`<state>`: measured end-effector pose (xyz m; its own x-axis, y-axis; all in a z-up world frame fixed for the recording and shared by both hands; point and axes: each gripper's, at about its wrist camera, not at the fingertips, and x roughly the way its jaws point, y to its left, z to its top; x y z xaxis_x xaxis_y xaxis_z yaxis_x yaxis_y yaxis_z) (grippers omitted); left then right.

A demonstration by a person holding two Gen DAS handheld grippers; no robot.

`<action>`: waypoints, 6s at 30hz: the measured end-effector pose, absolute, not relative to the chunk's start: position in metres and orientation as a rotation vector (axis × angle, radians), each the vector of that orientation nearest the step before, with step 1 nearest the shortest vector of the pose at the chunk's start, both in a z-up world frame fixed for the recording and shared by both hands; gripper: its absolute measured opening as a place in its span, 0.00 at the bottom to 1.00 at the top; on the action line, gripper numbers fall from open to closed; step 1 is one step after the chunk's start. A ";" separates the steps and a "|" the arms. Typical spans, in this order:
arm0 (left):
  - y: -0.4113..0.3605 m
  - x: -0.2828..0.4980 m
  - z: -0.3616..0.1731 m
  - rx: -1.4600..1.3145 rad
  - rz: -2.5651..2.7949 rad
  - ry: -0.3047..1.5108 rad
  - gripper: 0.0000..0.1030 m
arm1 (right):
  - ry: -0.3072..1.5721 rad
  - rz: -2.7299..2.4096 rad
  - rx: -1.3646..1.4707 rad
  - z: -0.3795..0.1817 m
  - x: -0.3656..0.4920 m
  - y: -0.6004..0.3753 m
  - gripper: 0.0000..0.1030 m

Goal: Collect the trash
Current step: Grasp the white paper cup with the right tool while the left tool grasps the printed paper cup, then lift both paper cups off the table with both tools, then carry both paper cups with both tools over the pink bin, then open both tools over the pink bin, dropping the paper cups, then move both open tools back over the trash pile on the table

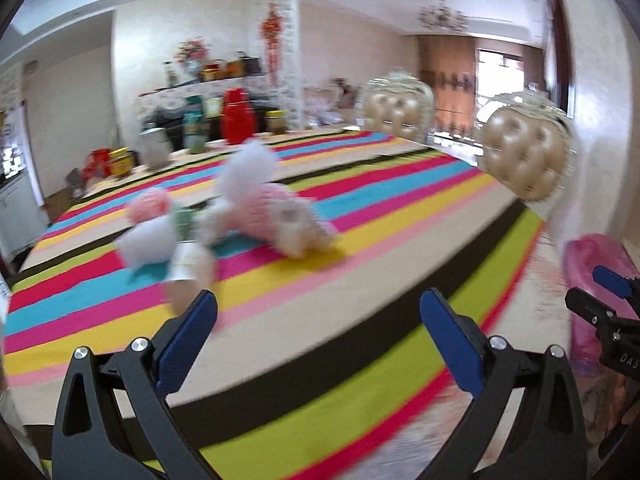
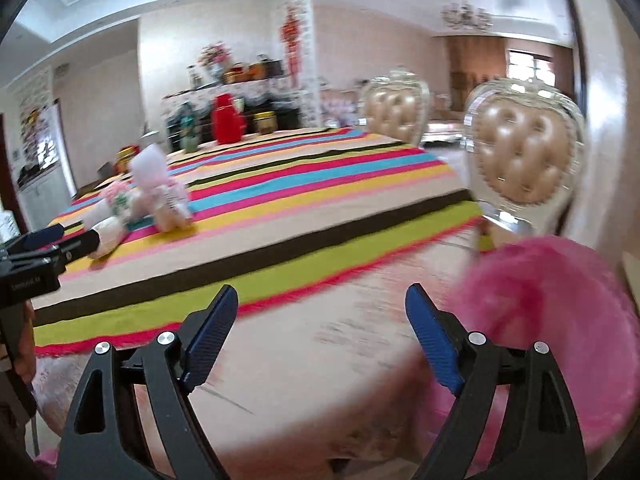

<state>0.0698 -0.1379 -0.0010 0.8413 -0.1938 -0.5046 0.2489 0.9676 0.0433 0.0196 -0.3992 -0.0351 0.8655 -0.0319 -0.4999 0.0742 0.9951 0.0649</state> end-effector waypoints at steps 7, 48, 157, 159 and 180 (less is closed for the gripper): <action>-0.070 0.095 0.003 0.110 -0.130 0.570 0.96 | 0.555 0.084 0.025 -0.024 0.088 -0.337 0.81; -0.021 0.220 -0.048 -0.121 -0.050 0.823 0.45 | 0.762 0.260 0.127 -0.049 0.250 -0.251 0.64; -0.476 0.032 -0.042 0.131 -1.077 0.609 0.52 | 0.369 -0.460 0.316 -0.048 -0.096 -0.633 0.66; -0.483 0.038 -0.044 0.125 -1.094 0.622 0.58 | 0.369 -0.460 0.321 -0.049 -0.091 -0.637 0.66; -0.313 0.067 -0.018 0.204 -0.599 0.453 0.96 | 0.366 -0.305 0.225 -0.021 -0.067 -0.550 0.82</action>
<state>0.0667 -0.3129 -0.0182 0.7317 -0.4966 -0.4669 0.5844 0.8097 0.0547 -0.0666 -0.5497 -0.0212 0.8891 -0.2512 -0.3826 0.3316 0.9297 0.1602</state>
